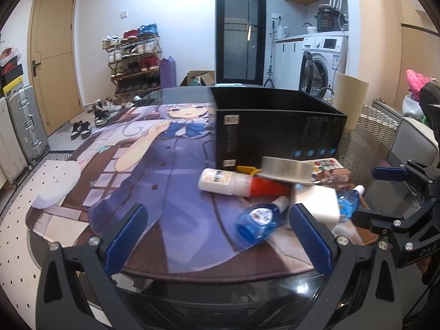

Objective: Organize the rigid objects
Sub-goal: 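Move both tools toward the two small blue bottles beside the black box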

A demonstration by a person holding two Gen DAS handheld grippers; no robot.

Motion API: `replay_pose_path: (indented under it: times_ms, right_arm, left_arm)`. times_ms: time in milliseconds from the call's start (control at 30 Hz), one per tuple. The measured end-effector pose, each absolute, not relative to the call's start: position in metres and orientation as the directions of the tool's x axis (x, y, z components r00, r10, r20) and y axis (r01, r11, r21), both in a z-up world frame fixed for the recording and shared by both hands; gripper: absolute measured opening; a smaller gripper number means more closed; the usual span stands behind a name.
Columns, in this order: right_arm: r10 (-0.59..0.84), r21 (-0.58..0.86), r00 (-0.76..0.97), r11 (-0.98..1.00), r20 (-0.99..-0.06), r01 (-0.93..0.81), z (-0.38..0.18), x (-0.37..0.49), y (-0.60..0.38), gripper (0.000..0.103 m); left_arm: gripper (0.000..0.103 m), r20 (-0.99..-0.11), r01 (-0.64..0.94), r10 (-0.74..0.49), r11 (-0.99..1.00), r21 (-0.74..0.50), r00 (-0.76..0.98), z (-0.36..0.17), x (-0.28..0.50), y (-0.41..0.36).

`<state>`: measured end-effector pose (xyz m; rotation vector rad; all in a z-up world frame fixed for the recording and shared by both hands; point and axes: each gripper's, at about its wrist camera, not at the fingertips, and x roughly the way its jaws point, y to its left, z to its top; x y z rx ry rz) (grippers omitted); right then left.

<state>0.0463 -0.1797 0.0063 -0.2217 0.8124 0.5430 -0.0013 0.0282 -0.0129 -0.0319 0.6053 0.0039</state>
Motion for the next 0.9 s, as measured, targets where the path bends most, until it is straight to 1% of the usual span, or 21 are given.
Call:
replay_pose_path:
  times_ms: [233, 567, 700, 900]
  right_arm:
    - [0.346, 0.013, 0.541, 0.85, -0.766, -0.526, 0.001, 0.052, -0.174, 0.103]
    - [0.325, 0.008, 0.549, 0.865, -0.77, -0.501, 0.001, 0.055, -0.182, 0.103]
    - [0.316, 0.008, 0.55, 0.872, -0.773, -0.49, 0.0, 0.056, -0.188, 0.103]
    - [0.308, -0.013, 0.542, 0.861, -0.782, -0.508, -0.002, 0.056, -0.184, 0.103]
  left_arm:
    - [0.103, -0.612, -0.022, 0.009, 1.0, -0.015, 0.791, -0.021, 0.006, 0.033]
    - [0.103, -0.629, -0.075, 0.045, 0.997, -0.022, 0.776, -0.025, 0.012, 0.044]
    - [0.103, -0.632, -0.036, -0.004, 0.998, -0.05, 0.775, -0.025, 0.015, 0.042]
    - [0.103, -0.656, -0.006, -0.03, 0.999, -0.053, 0.754, -0.025, 0.025, 0.028]
